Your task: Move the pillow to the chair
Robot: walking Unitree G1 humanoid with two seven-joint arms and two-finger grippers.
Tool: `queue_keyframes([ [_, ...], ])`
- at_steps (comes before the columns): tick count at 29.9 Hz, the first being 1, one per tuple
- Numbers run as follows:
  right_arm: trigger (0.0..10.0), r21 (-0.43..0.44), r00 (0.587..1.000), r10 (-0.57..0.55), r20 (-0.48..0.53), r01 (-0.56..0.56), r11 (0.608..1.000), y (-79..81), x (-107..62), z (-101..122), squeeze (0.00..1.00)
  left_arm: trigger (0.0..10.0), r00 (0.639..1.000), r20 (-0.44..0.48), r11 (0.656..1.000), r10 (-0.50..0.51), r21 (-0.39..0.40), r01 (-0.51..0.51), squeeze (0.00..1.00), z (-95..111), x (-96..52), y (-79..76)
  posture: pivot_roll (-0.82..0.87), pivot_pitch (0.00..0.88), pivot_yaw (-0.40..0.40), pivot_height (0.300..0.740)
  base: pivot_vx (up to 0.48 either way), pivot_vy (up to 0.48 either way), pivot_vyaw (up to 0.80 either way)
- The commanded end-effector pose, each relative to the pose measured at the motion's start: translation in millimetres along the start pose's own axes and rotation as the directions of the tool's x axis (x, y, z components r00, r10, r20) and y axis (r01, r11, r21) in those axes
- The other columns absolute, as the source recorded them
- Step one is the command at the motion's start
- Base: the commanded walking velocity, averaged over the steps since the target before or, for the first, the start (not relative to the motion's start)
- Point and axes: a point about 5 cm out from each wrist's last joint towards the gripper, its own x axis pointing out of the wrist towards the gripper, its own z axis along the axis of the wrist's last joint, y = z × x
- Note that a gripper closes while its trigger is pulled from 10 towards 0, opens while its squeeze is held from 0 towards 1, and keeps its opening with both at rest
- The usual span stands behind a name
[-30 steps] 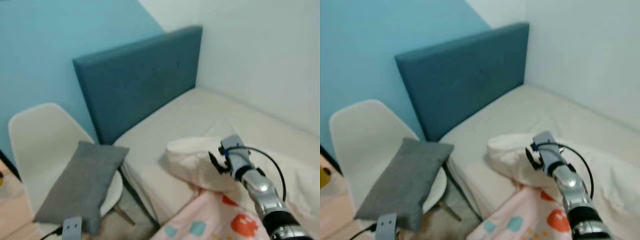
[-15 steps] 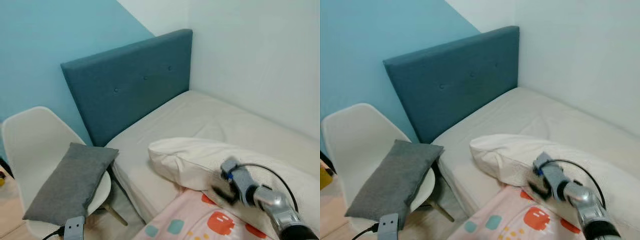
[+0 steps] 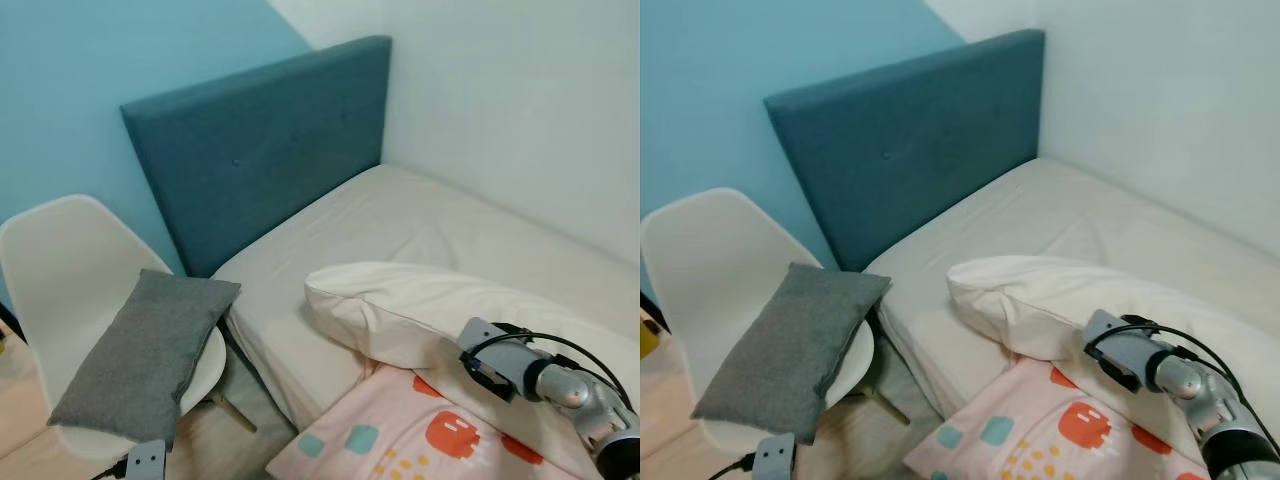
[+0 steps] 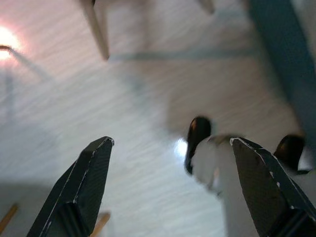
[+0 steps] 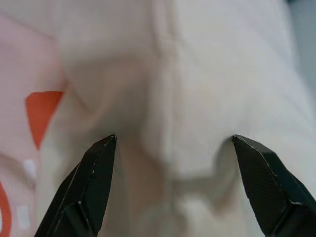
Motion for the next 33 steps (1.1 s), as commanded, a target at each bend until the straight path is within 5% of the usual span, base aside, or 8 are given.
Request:
queue_keyframes([
  [1, 10.0, -0.091, 1.0, 0.013, -0.008, -0.014, 0.996, 8.0, -0.9, 0.9, 0.0, 10.0, 1.0, 0.018, 1.0, -0.009, 0.023, 0.008, 0.0, -2.9, -2.8, 12.6, 0.0, 0.204, 0.094, 0.74, 0.0, 0.0, 0.0],
  [8, 10.0, -0.32, 0.994, -0.07, -0.081, 0.041, 0.946, -2.7, -13.1, -10.0, 0.0, 10.0, 0.996, 0.05, 0.996, -0.076, 0.055, 0.073, 0.0, -8.4, -8.6, 24.8, -0.02, 0.323, 0.14, 0.74, 0.0, 0.0, 0.0],
  [10, 10.0, -0.413, 0.98, -0.17, -0.107, 0.112, 0.904, -19.7, -26.1, -16.8, 0.0, 10.0, 0.993, 0.059, 0.992, -0.104, 0.076, 0.099, 0.0, -8.6, -10.1, 27.5, -0.03, 0.351, 0.151, 0.74, 0.0, 0.0, 0.0],
  [24, 10.0, -0.554, 0.928, -0.365, -0.073, 0.267, 0.788, -43.9, -59.1, -22.3, 0.0, 10.0, 0.976, 0.127, 0.982, -0.178, 0.09, 0.167, 0.0, 12.4, -4.3, 10.0, -0.06, 0.371, 0.143, 0.74, 0.0, 0.0, 0.0],
  [29, 10.0, -0.578, 0.859, -0.51, -0.05, 0.391, 0.716, -48.0, -66.0, -27.5, 0.0, 10.0, 0.972, 0.137, 0.979, -0.193, 0.094, 0.181, 0.0, 10.4, -6.0, 10.4, -0.04, 0.37, 0.144, 0.74, 0.0, 0.0, 0.0],
  [33, 10.0, -0.579, 0.832, -0.551, -0.064, 0.419, 0.7, -50.8, -70.1, -30.9, 0.0, 10.0, 0.973, 0.134, 0.98, -0.186, 0.095, 0.174, 0.0, 7.7, -7.2, 14.7, -0.03, 0.368, 0.146, 0.74, 0.0, 0.0, 0.0],
])
